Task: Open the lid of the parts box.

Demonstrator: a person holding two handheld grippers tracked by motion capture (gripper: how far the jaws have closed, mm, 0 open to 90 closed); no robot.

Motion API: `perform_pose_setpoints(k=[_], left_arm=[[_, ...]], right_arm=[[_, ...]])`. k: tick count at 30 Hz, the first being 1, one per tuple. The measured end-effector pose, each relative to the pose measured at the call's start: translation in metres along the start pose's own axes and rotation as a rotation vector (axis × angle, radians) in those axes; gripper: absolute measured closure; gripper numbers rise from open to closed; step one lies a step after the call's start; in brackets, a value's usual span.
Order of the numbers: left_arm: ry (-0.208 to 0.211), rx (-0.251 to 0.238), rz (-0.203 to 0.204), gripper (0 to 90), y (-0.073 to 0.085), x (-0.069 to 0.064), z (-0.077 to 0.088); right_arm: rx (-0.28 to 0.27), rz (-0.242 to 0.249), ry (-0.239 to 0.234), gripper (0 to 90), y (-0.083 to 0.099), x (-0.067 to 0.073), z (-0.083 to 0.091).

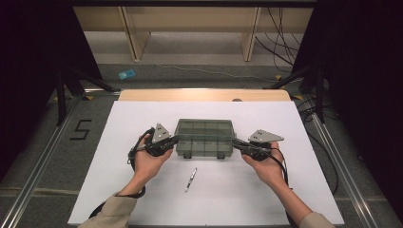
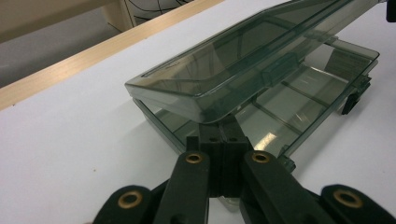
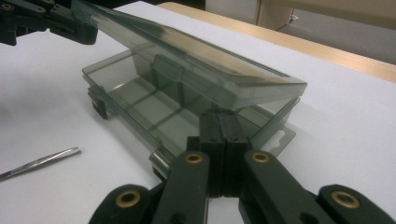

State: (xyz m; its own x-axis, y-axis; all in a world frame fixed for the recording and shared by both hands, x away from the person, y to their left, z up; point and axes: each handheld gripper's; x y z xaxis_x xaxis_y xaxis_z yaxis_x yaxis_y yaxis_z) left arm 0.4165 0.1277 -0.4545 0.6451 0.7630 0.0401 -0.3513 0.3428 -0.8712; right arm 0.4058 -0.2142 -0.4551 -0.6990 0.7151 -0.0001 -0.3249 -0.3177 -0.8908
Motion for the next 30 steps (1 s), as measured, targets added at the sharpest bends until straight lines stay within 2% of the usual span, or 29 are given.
perform_pose_setpoints(k=[1, 2, 4, 9, 11, 12, 15, 16, 18, 19, 22, 24, 26, 27, 30], left_arm=[[-0.001, 0.013, -0.023, 89.9, -0.001, 0.001, 0.001], [-0.007, -0.007, -0.003, 90.0, -0.002, 0.000, 0.000], [-0.010, -0.009, -0.013, 89.9, -0.003, 0.000, 0.001], [-0.013, -0.020, -0.014, 89.9, -0.004, -0.001, 0.001], [-0.023, -0.023, -0.012, 89.9, -0.004, -0.001, 0.001], [-0.025, -0.023, -0.016, 89.8, -0.004, -0.001, 0.001], [-0.051, -0.011, -0.020, 87.1, -0.001, 0.001, 0.000], [-0.051, -0.011, -0.020, 84.2, -0.001, 0.001, 0.000], [-0.087, -0.010, -0.044, 77.1, 0.001, 0.005, -0.001], [-0.093, -0.030, -0.091, 74.2, -0.001, 0.008, -0.002], [-0.101, -0.040, -0.092, 68.2, -0.003, 0.007, -0.001], [-0.113, -0.050, -0.123, 67.0, -0.006, 0.005, -0.003], [-0.125, -0.053, -0.128, 67.6, -0.006, 0.005, -0.003], [-0.151, -0.063, -0.137, 68.3, -0.008, 0.003, -0.005], [-0.169, -0.083, -0.144, 71.3, -0.010, 0.002, -0.006]], right_arm=[[0.002, 0.002, 0.003, 90.0, 0.000, 0.000, 0.000], [0.002, 0.004, 0.013, 90.0, 0.000, 0.001, 0.000], [0.021, 0.014, 0.037, 84.3, 0.000, 0.002, 0.001], [0.003, 0.053, 0.123, 67.8, -0.002, 0.003, -0.001], [-0.028, 0.063, 0.158, 63.6, -0.003, 0.003, -0.003], [-0.019, 0.070, 0.163, 62.8, -0.004, 0.003, -0.003], [-0.061, 0.092, 0.203, 62.7, -0.007, 0.005, -0.005], [-0.054, 0.100, 0.201, 62.7, -0.008, 0.005, -0.003], [-0.065, 0.108, 0.209, 62.9, -0.009, 0.005, -0.004], [-0.076, 0.111, 0.215, 63.1, -0.009, 0.005, -0.005], [-0.077, 0.117, 0.215, 63.9, -0.010, 0.004, -0.007], [-0.088, 0.114, 0.222, 65.0, -0.011, 0.005, -0.008], [-0.090, 0.122, 0.222, 66.9, -0.012, 0.006, -0.009], [-0.096, 0.129, 0.229, 67.9, -0.012, 0.006, -0.010], [-0.097, 0.133, 0.229, 70.6, -0.014, 0.007, -0.010]])
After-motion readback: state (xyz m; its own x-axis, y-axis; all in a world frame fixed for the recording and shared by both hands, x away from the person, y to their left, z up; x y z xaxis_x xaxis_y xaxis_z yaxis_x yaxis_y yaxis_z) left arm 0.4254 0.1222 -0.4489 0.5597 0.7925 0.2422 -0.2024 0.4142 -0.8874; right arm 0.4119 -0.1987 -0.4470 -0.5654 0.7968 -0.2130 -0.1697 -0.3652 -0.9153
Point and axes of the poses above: each handheld gripper's, and its own axes: z roughly backward along the jaws, y roughly out of its underside, x roughly to its left, and after that the axes turned 1 degree about z, right-handed
